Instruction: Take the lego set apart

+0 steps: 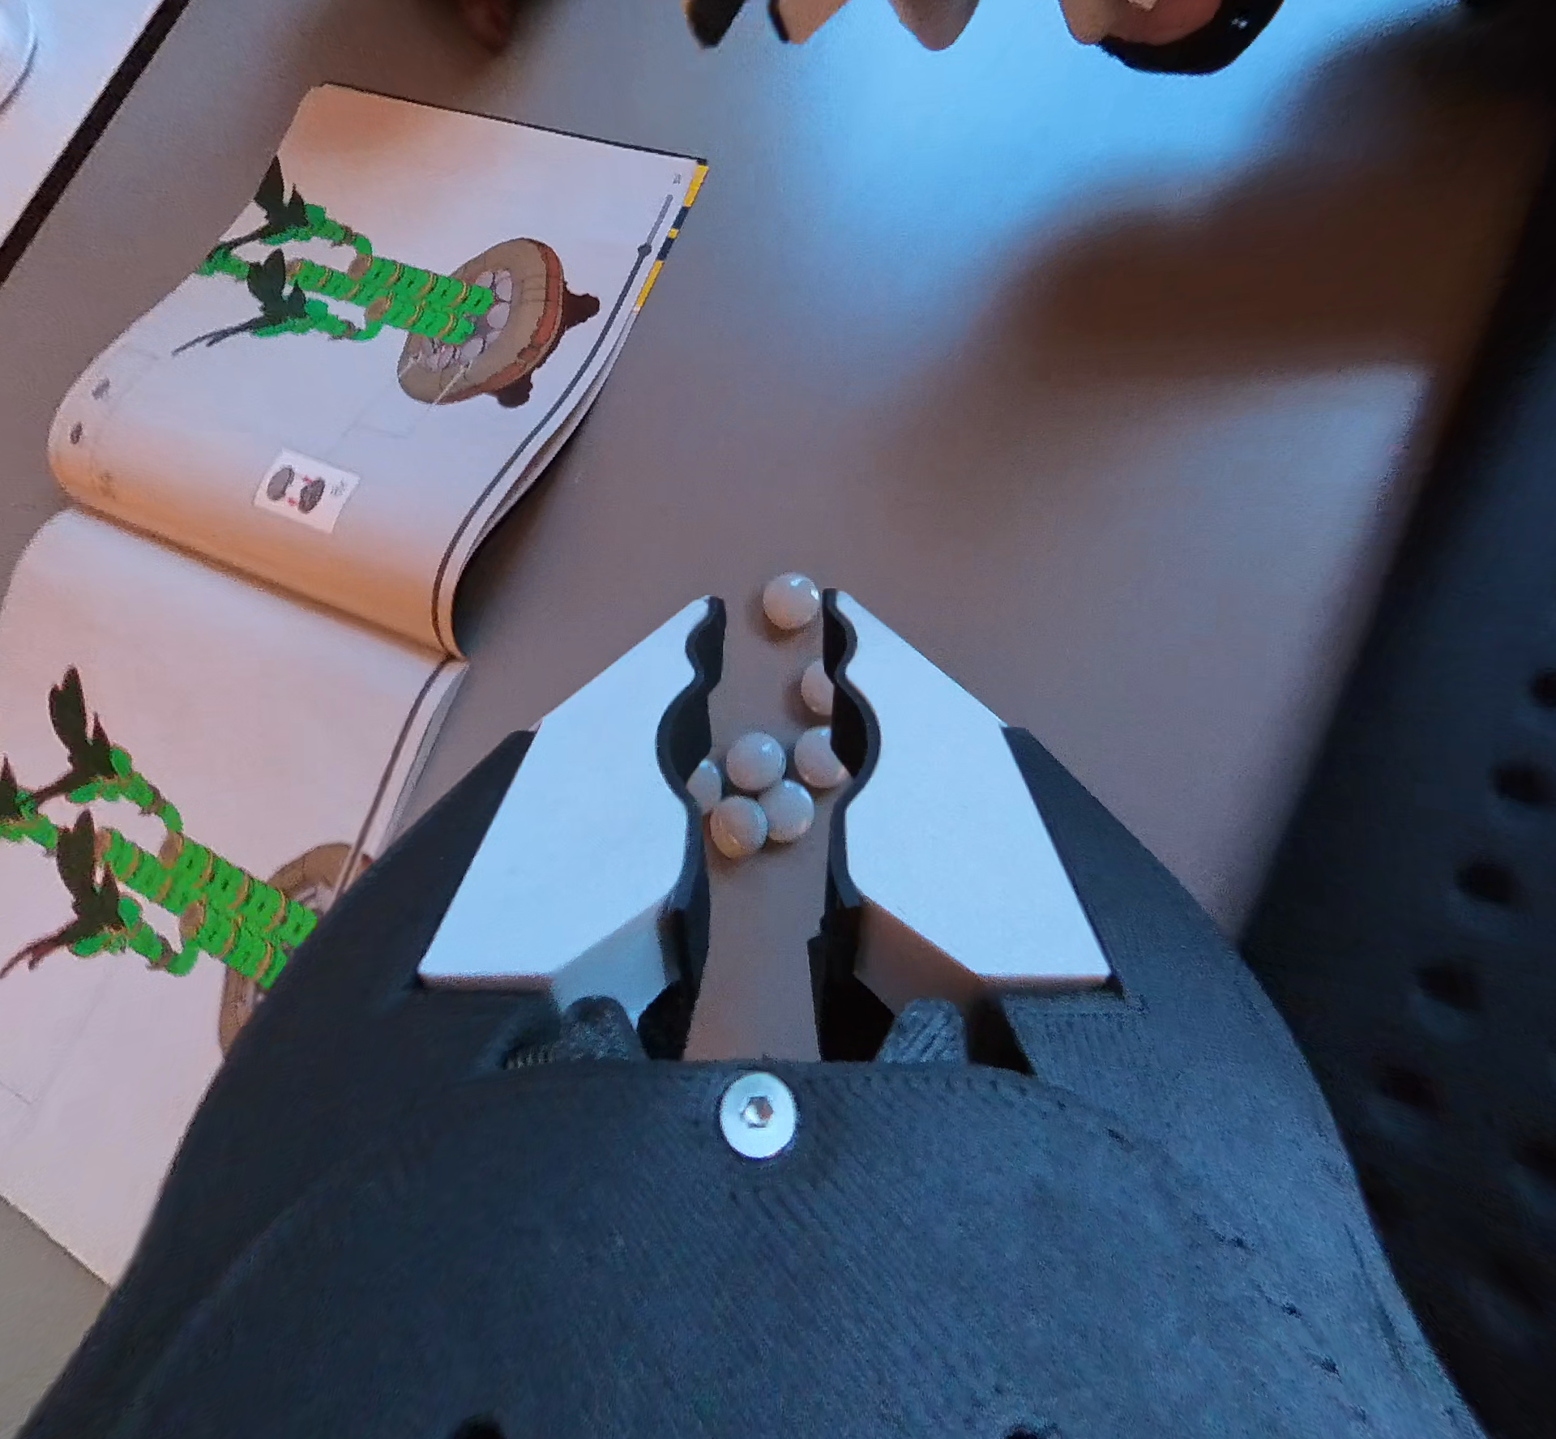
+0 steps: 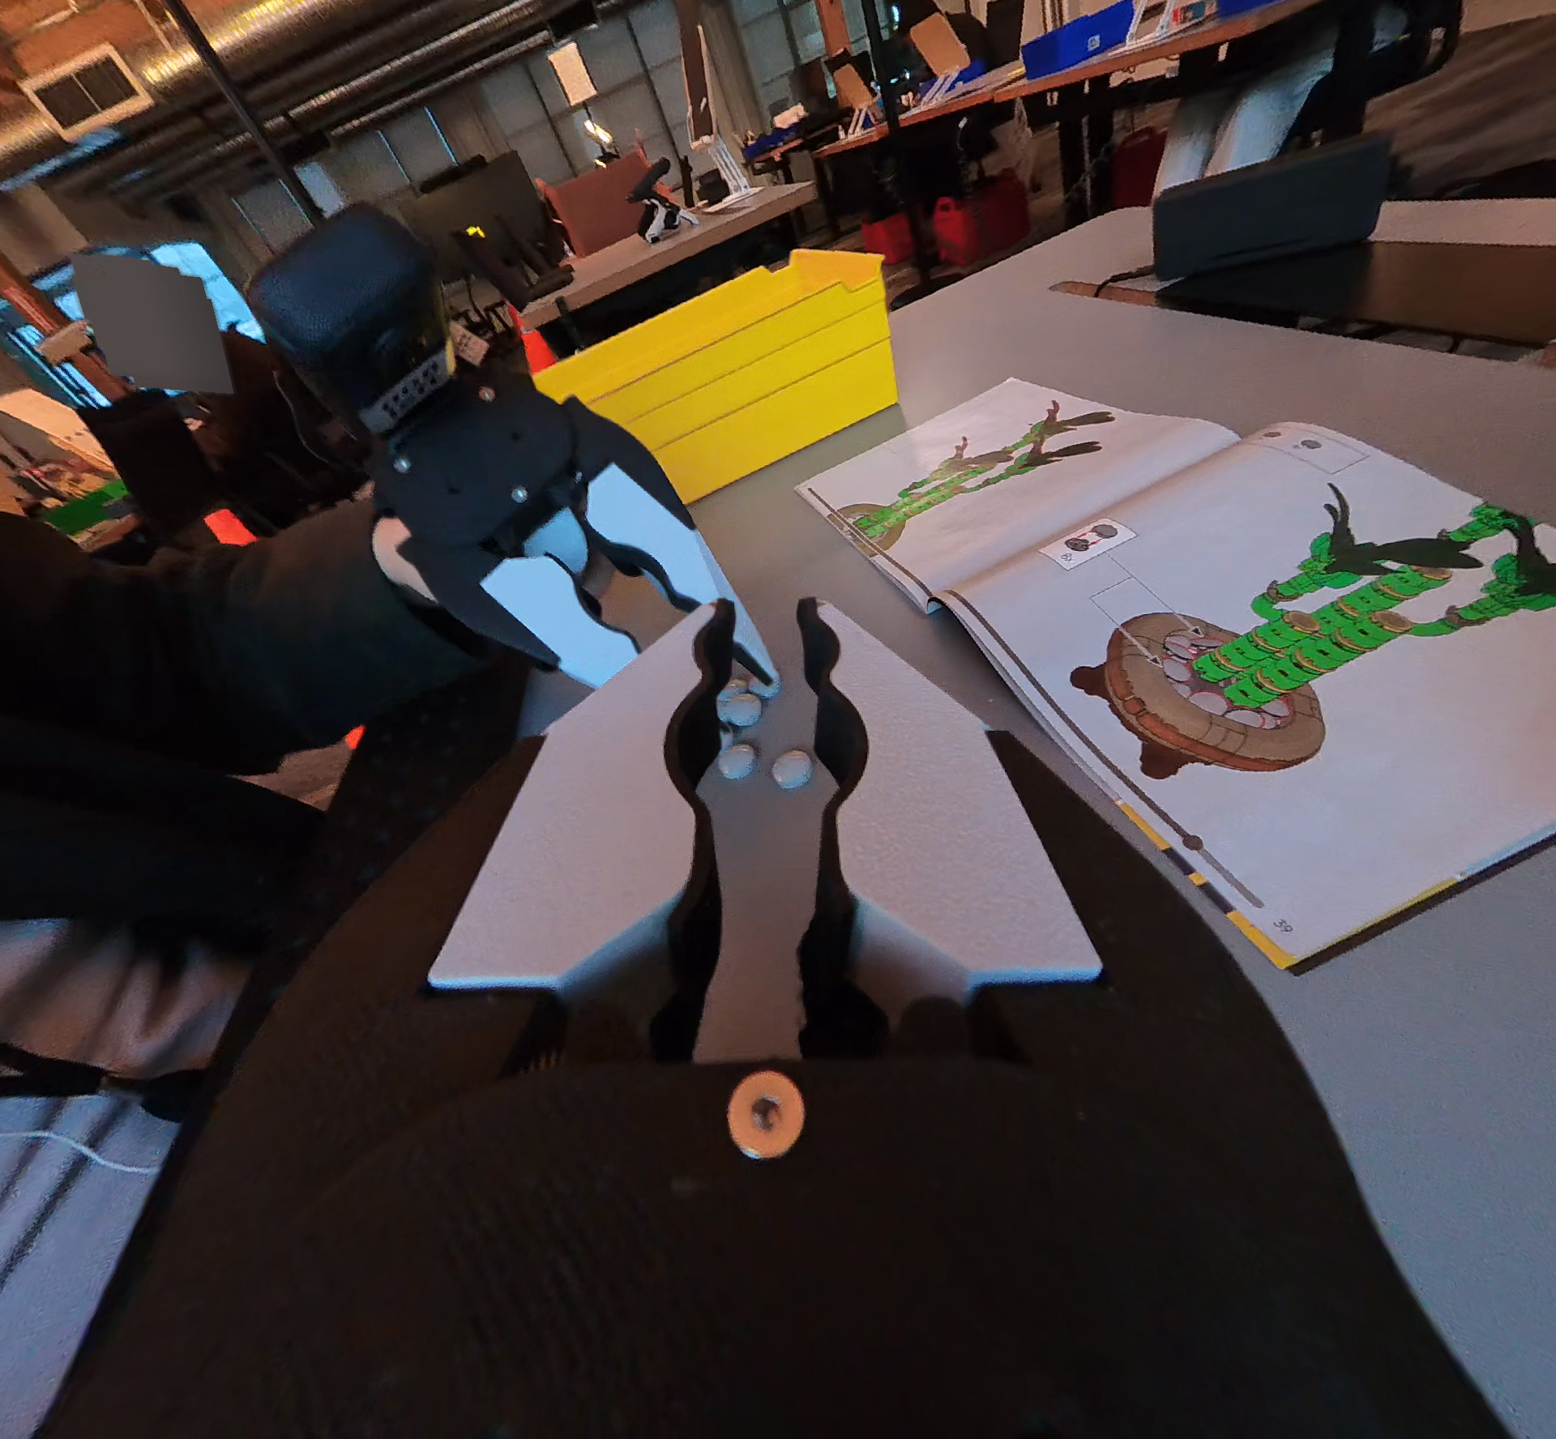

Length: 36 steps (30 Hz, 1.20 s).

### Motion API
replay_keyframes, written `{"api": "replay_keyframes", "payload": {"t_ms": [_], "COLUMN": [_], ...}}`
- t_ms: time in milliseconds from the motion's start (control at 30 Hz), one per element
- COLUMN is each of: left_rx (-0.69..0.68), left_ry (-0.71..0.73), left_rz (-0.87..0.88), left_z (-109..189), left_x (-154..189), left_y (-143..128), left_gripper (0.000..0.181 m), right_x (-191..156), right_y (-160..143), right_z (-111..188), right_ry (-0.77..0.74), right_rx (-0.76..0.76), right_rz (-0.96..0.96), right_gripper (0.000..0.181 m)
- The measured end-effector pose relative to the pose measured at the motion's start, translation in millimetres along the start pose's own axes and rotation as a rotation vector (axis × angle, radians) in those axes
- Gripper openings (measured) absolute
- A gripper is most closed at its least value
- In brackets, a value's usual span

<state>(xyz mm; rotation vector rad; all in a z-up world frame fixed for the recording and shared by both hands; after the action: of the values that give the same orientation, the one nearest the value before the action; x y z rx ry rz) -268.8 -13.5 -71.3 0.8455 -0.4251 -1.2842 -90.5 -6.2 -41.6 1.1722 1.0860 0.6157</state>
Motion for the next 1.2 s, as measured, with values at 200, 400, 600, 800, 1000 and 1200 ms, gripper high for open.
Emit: {"api": "replay_keyframes", "payload": {"t_ms": [200,400,600,800,1000,1200], "left_rx": [-0.075,-0.106,-0.024,0.664,0.915,0.978], "left_ry": [-0.07,-0.083,-0.047,-0.102,-0.179,-0.22], "left_rz": [0.026,0.036,-0.019,-0.114,-0.157,-0.138], "left_z": [-21,-28,-24,30,41,40], "left_x": [0,-2,-7,-9,2,11], "left_y": [-3,-9,-1,55,68,60], "left_gripper": [0.024,0.024,0.014,0.014,0.014,0.013], "right_x": [6,9,8,-12,-25,-32], "right_y": [6,7,5,30,24,13], "right_z": [5,7,5,18,6,-8], "right_ry": [0.033,0.038,0.054,0.346,0.483,0.561], "right_rx": [0.058,0.064,0.047,0.252,0.197,0.121], "right_rz": [-0.106,-0.131,-0.144,-0.267,-0.386,-0.483], "right_gripper": [0.015,0.015,0.014,0.02,0.033,0.026]}}
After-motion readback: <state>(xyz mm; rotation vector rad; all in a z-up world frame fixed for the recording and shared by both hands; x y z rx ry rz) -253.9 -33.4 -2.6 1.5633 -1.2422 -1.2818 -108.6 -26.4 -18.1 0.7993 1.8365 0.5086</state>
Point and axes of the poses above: each gripper's, where its closed fingertips meet, z back along the fingers, y out of its top, x = y × z across the jaws, the point moved 8 cm from there along z, back along the fingers, and after that the axes turned 5 degrees about x, right-handed, at the moved point
